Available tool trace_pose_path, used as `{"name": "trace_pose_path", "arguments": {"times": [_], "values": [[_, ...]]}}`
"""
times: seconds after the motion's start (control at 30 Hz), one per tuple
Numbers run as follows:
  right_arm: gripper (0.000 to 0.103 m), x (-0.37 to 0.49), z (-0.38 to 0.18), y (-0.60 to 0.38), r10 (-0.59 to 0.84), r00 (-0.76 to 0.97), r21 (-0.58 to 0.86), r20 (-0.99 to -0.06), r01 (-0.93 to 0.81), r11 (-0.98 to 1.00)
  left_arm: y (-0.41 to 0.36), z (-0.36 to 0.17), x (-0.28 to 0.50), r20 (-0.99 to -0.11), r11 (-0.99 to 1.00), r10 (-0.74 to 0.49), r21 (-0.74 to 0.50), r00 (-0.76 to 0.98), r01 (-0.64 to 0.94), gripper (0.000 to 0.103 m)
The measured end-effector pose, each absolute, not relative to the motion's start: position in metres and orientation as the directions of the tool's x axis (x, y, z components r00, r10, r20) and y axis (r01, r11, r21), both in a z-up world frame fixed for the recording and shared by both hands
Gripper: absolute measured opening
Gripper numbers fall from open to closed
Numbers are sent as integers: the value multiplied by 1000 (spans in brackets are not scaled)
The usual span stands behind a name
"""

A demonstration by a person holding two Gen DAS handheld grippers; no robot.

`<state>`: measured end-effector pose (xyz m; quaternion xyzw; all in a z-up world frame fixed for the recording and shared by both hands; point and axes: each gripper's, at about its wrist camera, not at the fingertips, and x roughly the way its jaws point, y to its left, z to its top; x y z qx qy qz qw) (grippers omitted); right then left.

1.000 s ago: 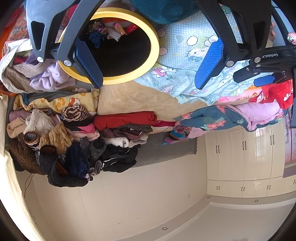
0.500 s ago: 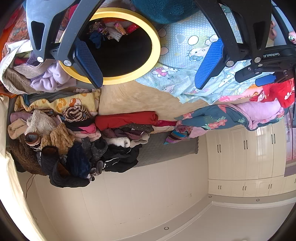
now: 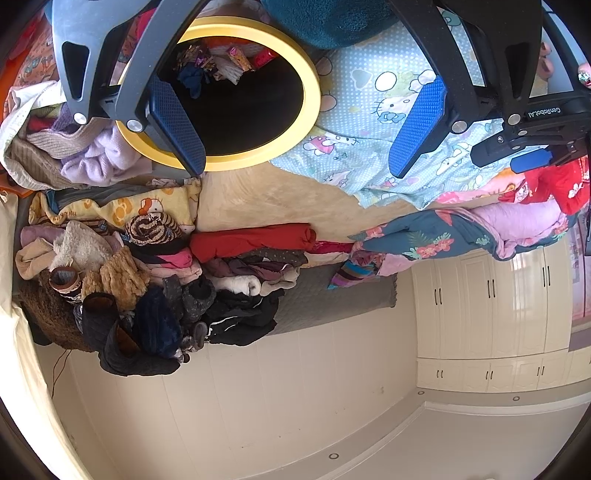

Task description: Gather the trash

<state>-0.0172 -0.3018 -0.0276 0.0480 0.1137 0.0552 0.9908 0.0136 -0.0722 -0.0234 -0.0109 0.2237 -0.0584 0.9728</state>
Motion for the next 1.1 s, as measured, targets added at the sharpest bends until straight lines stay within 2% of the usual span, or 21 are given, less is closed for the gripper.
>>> {"name": "trace_pose_path", "arguments": {"times": [0.4,0.53,0.73,0.8,0.9,1.0,1.1], "values": [[97,-17,-28,-301,122,967,108,-223,-100,989,-77,-23,15,-440,990,-140,-63,887,125,92],[97,-15,-30,-300,130,964,106,-233,-108,988,-84,-22,16,-446,995,-100,-31,889,96,92],[97,5,-17,-270,237,934,103,-266,-217,971,-49,-24,23,-496,996,-57,-82,866,18,92],[97,13,-11,-246,303,912,107,-278,-284,953,-14,-26,24,-518,992,10,-104,855,-75,92],[97,31,-6,-179,476,812,143,-339,-455,879,59,-29,19,-543,948,228,-67,808,-313,92],[97,42,-20,-88,628,614,162,-479,-641,750,143,-49,4,-602,835,450,21,660,-550,92],[97,38,-63,20,654,346,155,-673,-798,582,205,-81,-17,-673,725,542,73,503,-685,92]]}}
